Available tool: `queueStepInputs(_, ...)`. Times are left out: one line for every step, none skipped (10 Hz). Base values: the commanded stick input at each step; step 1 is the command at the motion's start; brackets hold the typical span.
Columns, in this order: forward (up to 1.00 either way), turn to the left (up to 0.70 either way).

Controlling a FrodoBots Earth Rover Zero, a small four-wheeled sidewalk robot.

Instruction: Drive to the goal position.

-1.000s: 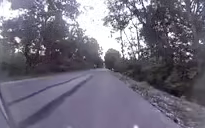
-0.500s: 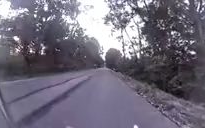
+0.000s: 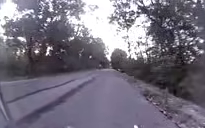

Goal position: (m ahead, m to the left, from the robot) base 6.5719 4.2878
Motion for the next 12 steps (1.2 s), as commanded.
queueStepInputs(0.70,0.00)
queueStepInputs(0.70,0.00)
queueStepInputs(0.70,0.00)
queueStepInputs(0.70,0.00)
queueStepInputs(0.70,0.00)
queueStepInputs(0.70,0.00)
queueStepInputs(0.70,0.00)
queueStepInputs(0.70,0.00)
queueStepInputs(0.70,0.00)
queueStepInputs(0.70,0.00)
queueStepInputs(0.70,0.00)
queueStepInputs(0.70,0.00)
